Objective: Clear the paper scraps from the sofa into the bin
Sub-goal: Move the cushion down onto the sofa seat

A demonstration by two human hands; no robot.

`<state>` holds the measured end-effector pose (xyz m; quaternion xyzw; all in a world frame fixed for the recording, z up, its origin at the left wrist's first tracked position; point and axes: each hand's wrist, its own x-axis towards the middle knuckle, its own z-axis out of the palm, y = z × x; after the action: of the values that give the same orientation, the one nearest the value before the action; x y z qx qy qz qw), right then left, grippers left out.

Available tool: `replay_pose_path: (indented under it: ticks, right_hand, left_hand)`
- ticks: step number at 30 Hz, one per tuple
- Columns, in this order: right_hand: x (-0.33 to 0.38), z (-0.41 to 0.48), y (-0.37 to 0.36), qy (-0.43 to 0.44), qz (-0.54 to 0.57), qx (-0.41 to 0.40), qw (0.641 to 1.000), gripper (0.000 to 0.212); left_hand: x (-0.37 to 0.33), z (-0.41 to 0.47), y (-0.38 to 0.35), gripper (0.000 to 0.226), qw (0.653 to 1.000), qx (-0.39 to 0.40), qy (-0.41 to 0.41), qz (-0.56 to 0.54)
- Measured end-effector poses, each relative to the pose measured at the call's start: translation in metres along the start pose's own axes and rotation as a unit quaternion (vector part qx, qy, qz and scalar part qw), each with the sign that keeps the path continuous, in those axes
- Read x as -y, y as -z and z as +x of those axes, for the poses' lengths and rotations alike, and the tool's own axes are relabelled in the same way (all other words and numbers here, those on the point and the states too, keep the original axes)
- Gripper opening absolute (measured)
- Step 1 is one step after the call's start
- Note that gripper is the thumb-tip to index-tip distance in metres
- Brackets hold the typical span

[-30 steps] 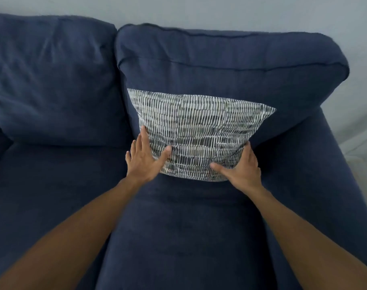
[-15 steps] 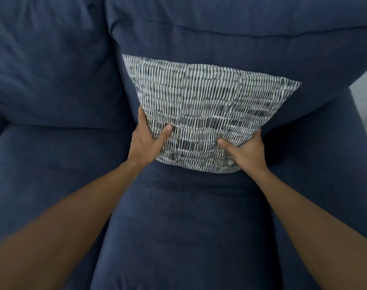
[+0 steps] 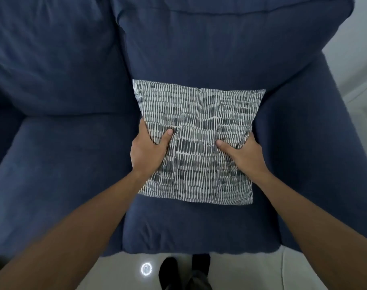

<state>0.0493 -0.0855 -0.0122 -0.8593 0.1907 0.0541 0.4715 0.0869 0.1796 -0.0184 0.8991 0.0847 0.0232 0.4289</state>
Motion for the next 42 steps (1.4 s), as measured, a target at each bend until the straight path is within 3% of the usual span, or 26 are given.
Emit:
replay_pose_path:
  ticks: [1, 5, 15, 25, 33, 42]
  right_hand:
    - [-0.007, -0.015, -0.001, -0.016, -0.003, 0.004, 1.000, 0.116]
    - [-0.040, -0.062, -0.004, -0.049, 0.020, 0.027, 0.998, 0.091]
    - [-0.119, -0.103, -0.027, -0.182, -0.029, 0.088, 0.979, 0.131]
    - [-0.145, -0.104, -0.037, -0.204, -0.077, 0.100, 0.971, 0.131]
    - [-0.123, -0.104, -0.015, -0.134, -0.179, 0.096, 0.970, 0.120]
    - [-0.085, -0.072, 0.013, 0.008, -0.377, 0.059, 0.924, 0.118]
  left_hand:
    - [0.004, -0.013, 0.001, 0.083, 1.000, 0.003, 0.008, 0.015]
    - [0.029, -0.061, 0.000, 0.093, 0.997, 0.020, 0.031, 0.063]
    - [0.083, -0.141, -0.016, 0.098, 0.979, 0.059, 0.132, 0.140]
    - [0.108, -0.145, -0.031, 0.097, 0.972, 0.094, 0.129, 0.172]
    - [0.094, -0.129, -0.015, 0.089, 0.971, 0.090, 0.069, 0.208]
    - [0.053, -0.094, -0.004, 0.094, 0.951, 0.149, -0.043, 0.266]
